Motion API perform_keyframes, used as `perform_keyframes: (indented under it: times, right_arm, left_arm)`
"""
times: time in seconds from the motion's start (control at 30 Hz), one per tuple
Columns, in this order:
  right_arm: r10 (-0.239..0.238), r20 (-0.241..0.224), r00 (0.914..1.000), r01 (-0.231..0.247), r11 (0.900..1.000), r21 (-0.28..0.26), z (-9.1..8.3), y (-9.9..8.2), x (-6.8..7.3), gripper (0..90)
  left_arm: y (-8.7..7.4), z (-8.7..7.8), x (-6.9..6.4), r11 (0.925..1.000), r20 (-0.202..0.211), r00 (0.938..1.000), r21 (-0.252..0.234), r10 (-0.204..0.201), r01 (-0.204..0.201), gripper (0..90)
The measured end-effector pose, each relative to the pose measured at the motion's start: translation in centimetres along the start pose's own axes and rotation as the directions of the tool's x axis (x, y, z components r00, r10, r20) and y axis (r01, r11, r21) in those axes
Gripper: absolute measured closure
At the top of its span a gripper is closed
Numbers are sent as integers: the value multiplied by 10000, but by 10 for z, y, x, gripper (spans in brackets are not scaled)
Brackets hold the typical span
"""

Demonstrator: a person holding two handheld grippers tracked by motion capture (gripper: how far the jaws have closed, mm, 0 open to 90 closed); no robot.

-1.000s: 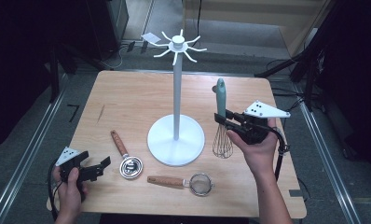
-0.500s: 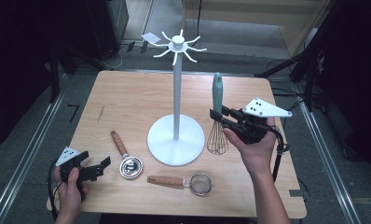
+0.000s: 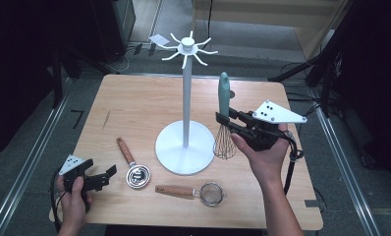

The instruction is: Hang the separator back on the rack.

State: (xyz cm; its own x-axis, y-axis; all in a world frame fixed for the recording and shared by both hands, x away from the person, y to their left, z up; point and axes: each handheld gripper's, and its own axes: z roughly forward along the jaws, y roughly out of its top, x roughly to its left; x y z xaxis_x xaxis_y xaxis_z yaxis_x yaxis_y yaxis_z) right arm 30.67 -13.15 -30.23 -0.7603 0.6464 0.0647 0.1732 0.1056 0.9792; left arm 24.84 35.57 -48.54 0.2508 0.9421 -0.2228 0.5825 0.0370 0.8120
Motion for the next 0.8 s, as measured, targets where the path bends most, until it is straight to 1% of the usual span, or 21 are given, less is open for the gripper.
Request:
perform_keyframes:
  times: [0.07, 0.17, 0.3, 0.5, 0.7, 0.8]
  right_arm:
    - [54, -61, 10000, -54, 9999, -95, 1, 2, 1, 710]
    - [118, -270, 9996, -125, 9997, -222, 2, 5, 2, 711]
    - [56, -374, 9993, -68, 9995, -314, 3, 9, 5, 711]
    - [40, -676, 9977, -78, 9984, -554, 4, 16, 10, 711]
    - [-22, -880, 9961, -31, 9982, -601, 8, 21, 14, 711]
    - [-36, -897, 9960, -21, 9980, -636, 9, 23, 15, 711]
  left_arm:
    - [0, 0, 0, 10000, 1, 10000, -2, 6, -6, 0]
    - [0, 0, 0, 10000, -14, 10000, -7, 18, -18, 0]
    - [0, 0, -1, 10000, -16, 10000, 0, 30, -30, 0]
    - [0, 0, -1, 10000, -24, 10000, 12, 19, -19, 0]
    - [0, 0, -1, 10000, -20, 10000, 14, 23, -23, 0]
    - [0, 0, -1, 10000, -20, 10000, 17, 18, -18, 0]
